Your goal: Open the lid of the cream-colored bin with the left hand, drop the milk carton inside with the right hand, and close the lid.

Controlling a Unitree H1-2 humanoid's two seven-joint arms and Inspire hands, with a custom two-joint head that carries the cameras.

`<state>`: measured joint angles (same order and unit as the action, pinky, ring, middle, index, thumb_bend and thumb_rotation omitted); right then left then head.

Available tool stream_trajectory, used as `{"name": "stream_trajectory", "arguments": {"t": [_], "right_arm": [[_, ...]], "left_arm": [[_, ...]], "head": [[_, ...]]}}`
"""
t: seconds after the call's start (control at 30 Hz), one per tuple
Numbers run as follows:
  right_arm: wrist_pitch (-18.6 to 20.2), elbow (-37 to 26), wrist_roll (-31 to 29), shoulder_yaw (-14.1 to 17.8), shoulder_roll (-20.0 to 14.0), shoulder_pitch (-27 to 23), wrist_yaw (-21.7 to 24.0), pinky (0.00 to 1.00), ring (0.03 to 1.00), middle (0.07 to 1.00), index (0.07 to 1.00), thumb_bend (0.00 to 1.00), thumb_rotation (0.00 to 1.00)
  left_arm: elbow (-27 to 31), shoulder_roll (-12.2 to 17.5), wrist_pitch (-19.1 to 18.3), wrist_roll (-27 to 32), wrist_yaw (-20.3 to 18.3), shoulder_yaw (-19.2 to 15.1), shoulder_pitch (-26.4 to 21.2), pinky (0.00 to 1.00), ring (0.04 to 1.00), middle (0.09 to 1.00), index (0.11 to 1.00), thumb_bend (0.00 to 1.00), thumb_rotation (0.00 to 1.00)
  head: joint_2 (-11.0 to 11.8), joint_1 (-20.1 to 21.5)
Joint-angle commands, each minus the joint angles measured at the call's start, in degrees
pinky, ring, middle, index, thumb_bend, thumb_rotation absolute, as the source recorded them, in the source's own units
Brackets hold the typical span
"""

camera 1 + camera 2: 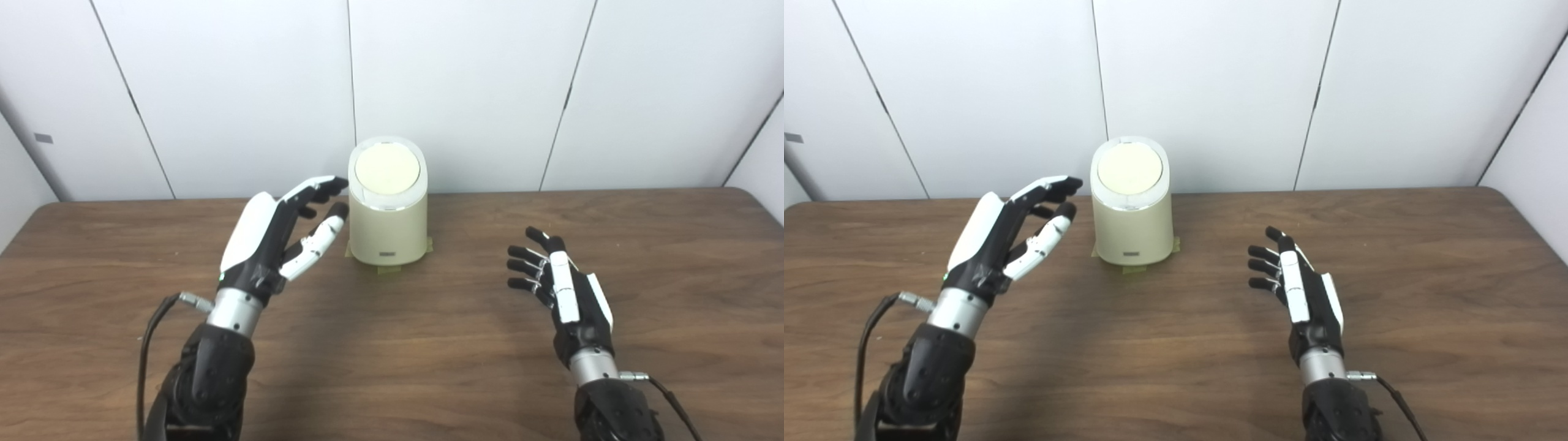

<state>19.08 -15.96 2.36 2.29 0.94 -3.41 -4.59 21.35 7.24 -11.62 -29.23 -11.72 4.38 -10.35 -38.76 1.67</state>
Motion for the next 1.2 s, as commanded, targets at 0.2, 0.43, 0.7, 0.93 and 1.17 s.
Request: {"name": "stream_trajectory", "arguments": {"t": [0.2,0.43,0.7,0.93,1.17], "right_arm": [[-3.41,-3.26,-1.17,0.25,-1.38,-1.23,1.52,0.79,0.848,0.838,0.866,0.58,1.0],[-0.36,-4.12,-3.6,-0.15,-2.57,-0.71,3.9,0.89,0.955,0.946,0.916,0.61,1.0],[-1.55,-3.22,0.16,-2.48,-3.91,0.95,3.79,0.96,0.995,0.991,0.947,0.63,1.0],[-6.22,0.8,2.18,-3.64,-5.03,2.05,4.38,0.95,1.0,1.0,0.983,0.62,1.0],[-8.56,3.56,3.43,-3.79,-4.97,2.61,3.91,0.96,1.0,1.0,1.0,0.6,1.0]], "left_arm": [[2.29,-3.51,-3.96,12.72,2.11,-5.63,6.06,0.83,0.871,0.884,0.884,0.33,0.94],[0.29,-6.85,-4.16,25.09,4.16,-10.83,9.98,0.92,0.929,0.955,0.964,0.34,0.98],[-1.37,-6.25,-1.95,28.81,5.52,-11.23,11.24,1.0,0.998,1.0,1.0,0.32,1.0],[-3.18,-6.53,-0.63,31.61,6.41,-11.31,12.03,1.0,1.0,1.0,1.0,0.38,1.0],[-5.78,-5.49,2.76,31.62,6.62,-10.45,12.28,1.0,1.0,1.0,1.0,0.33,1.0]], "head": [[-0.04,-0.39],[0.25,-0.96],[4.4,-1.21],[9.63,-0.96],[13.04,-1.02]]}}
